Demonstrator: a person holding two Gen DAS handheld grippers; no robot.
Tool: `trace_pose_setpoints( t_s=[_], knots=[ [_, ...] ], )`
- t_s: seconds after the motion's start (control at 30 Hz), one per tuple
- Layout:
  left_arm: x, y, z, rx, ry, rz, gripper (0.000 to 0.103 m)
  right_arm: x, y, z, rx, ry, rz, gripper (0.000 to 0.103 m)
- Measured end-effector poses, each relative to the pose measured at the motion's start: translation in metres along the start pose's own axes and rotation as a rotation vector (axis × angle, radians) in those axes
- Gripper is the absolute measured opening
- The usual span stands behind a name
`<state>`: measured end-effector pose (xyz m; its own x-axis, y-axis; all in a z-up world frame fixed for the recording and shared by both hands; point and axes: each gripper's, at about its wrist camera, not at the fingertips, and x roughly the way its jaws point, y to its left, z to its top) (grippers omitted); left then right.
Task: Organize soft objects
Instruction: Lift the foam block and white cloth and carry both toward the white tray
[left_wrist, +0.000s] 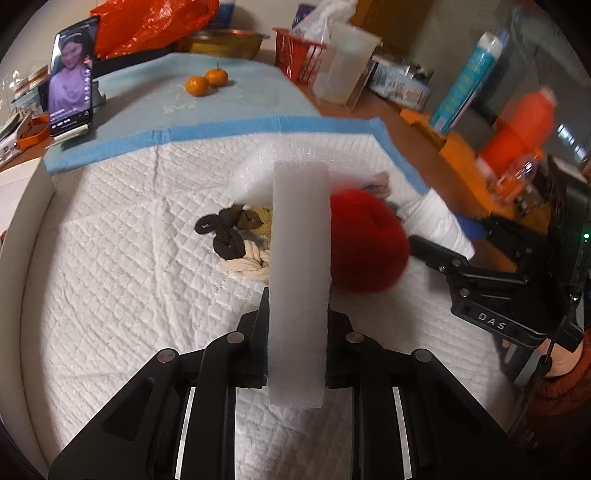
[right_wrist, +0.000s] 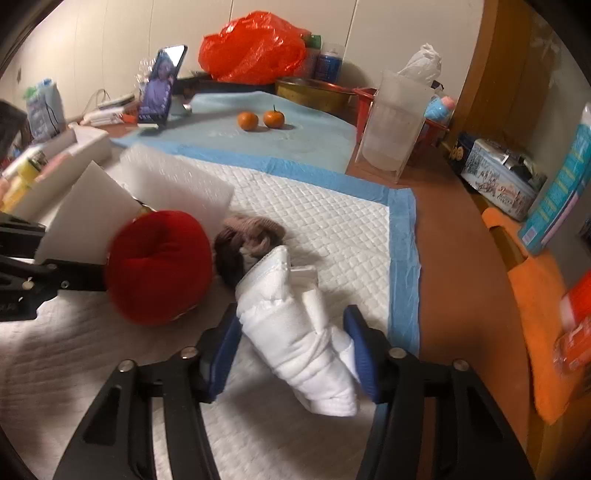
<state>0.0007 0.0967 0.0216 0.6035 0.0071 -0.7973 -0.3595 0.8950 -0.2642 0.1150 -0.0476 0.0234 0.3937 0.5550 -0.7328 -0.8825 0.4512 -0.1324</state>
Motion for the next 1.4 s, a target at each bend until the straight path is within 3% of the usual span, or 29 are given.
trace_pose_setpoints(
  t_s=[0.3, 0.63, 0.87, 1.17, 1.4],
  knots=[
    [-0.07, 0.004, 0.001, -0.007, -0.144, -0.041, 0.019, -0.074, -0.002, 0.01, 0.208, -0.192, 0.104, 0.053],
    [-0.159, 0.052, -0.004, -0.068, -0.3, 0.02, 0.019, -0.135, 0.014, 0.042, 0.348, -0.412, 0.237, 0.053],
    [-0.223, 0.111, -0.014, -0.165, -0.413, 0.076, 0.019, -0.145, 0.039, 0.059, 0.381, -0.46, 0.256, 0.053],
    [-0.254, 0.15, -0.031, -0.223, -0.467, 0.103, 0.019, -0.143, 0.062, 0.071, 0.394, -0.461, 0.268, 0.053],
    [-0.261, 0.159, -0.037, -0.239, -0.47, 0.106, 0.019, -0.142, 0.078, 0.075, 0.379, -0.452, 0.283, 0.053]
  ],
)
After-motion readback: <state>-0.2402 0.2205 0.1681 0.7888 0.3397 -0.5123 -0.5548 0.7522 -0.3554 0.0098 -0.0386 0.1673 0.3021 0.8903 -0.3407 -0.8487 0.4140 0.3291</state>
